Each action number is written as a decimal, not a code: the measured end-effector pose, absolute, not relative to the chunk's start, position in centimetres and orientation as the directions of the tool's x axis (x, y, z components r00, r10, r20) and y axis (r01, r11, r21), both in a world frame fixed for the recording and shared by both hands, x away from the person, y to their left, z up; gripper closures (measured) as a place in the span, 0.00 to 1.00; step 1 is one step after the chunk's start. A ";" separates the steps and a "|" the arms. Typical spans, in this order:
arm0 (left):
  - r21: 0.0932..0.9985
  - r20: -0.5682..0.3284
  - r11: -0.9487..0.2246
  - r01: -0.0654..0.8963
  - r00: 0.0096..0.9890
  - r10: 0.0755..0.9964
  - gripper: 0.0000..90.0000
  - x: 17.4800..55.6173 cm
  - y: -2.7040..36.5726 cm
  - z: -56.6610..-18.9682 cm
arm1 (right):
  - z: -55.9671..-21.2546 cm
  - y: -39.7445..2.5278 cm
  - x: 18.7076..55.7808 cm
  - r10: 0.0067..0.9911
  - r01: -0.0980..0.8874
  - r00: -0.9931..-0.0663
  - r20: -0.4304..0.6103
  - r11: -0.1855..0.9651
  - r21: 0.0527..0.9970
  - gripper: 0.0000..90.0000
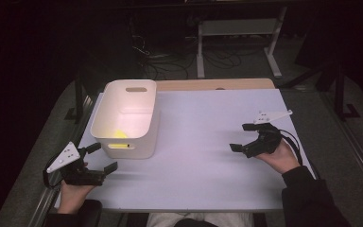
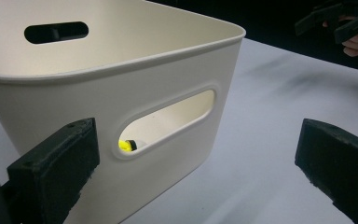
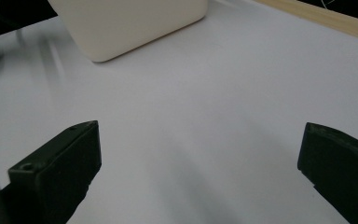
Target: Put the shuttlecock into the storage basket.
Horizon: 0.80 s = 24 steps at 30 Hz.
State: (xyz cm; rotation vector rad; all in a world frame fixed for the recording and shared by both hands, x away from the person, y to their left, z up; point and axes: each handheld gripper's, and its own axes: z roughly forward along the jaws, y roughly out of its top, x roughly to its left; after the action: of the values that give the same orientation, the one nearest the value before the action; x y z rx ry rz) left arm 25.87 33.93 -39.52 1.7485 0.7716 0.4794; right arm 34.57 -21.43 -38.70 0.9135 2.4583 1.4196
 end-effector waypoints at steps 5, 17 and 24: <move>0.950 -0.061 -0.176 0.259 0.705 0.707 0.00 25.9 33.9 -39.5 | -39.3 -22.7 34.0 0.596 0.441 -0.784 0.175 0.337 0.832 0.00; 0.949 -0.062 -0.177 0.260 0.706 0.706 0.00 25.8 33.9 -39.5 | -40.9 -25.3 32.3 0.636 0.471 -0.747 0.195 0.298 0.831 0.00; 0.949 -0.062 -0.176 0.260 0.704 0.707 0.00 25.8 33.9 -39.5 | -41.8 -26.3 31.4 0.664 0.474 -0.726 0.180 0.293 0.830 0.00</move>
State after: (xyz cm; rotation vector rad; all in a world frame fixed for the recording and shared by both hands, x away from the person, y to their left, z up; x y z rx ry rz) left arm 25.82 33.94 -39.50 1.7489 0.7729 0.4783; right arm 31.35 -26.33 -41.77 1.0542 2.3586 1.4065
